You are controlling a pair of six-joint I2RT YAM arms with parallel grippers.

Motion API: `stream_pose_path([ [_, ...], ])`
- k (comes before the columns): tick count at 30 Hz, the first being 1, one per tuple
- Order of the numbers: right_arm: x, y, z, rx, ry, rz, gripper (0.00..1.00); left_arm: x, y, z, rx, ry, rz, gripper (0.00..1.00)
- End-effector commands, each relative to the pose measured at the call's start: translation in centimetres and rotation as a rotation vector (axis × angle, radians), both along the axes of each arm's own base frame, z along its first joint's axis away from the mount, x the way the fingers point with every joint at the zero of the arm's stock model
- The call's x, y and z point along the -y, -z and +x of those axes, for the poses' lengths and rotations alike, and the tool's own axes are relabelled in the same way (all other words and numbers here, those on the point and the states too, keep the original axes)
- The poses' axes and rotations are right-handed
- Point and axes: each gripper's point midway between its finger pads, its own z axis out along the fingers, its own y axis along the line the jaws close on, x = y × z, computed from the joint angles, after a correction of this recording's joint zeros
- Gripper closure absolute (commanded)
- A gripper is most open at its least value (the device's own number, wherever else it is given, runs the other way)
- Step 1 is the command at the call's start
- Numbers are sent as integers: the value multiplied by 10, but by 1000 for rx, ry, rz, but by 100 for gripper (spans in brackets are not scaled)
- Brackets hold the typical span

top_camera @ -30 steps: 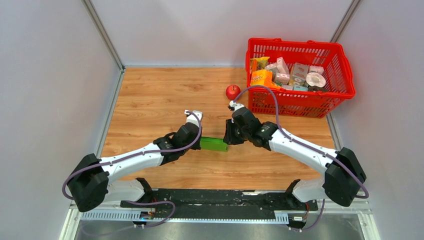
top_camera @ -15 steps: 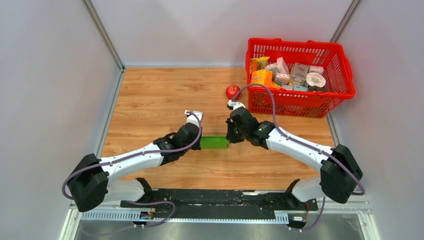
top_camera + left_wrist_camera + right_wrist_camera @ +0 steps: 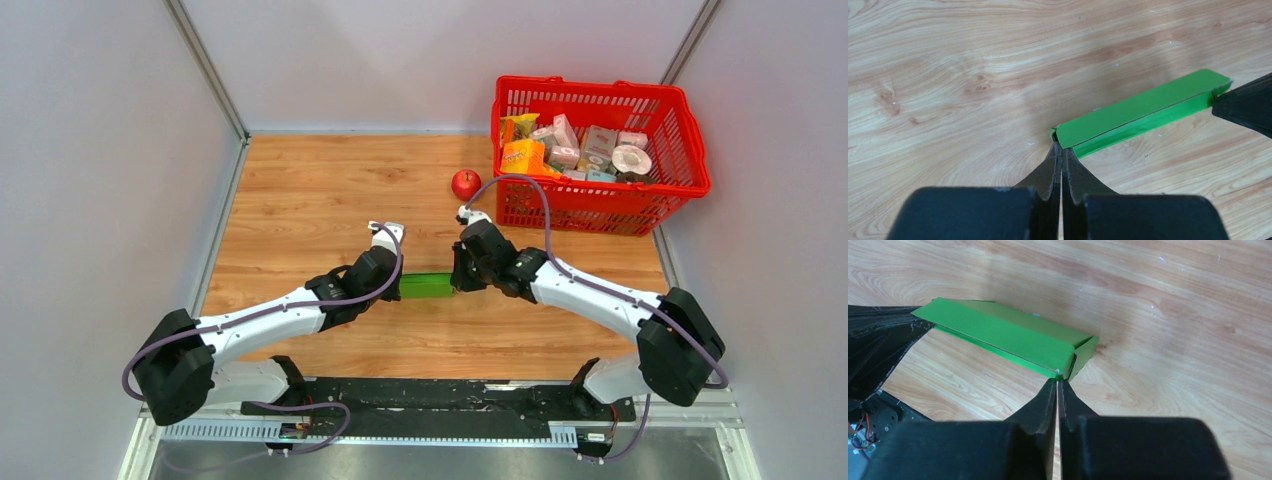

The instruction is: Fold the paper box

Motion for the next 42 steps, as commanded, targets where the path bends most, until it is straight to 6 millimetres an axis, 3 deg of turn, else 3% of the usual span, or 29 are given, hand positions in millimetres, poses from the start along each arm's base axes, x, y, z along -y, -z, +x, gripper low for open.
stream_pose_path([
  [1,-2,-33,-3,-3,65,84,82,-18,34,-24,-120,17,97,100],
  [2,-2,-39,-3,-21,99,110,66,-18,34,-24,-120,14,100,100],
  [5,-5,-53,-2,-118,256,261,53,-22,33,-24,-120,-7,105,100],
  [6,-9,-53,-8,-159,267,323,52,-24,32,-23,-115,-17,107,100],
  [7,-30,-71,-8,-176,236,463,51,-25,32,-23,-117,-30,103,100],
  [10,-52,-85,-10,-306,297,656,49,-24,31,-22,-114,-51,85,100],
  [14,-57,-74,-2,-418,447,710,46,-24,30,-22,-114,-77,82,100],
  [19,-64,-61,8,-488,569,718,49,-28,26,-21,-90,-124,113,100],
  [24,-63,-46,18,-510,660,706,58,-30,26,-20,-79,-152,134,100],
  [37,-63,-20,26,-543,741,685,76,-22,25,-23,-73,-118,160,100],
  [40,-66,-11,26,-572,736,682,83,-15,26,-26,-79,-72,138,93],
  [42,-65,-2,25,-591,740,674,86,-12,23,-29,-77,-44,111,82],
])
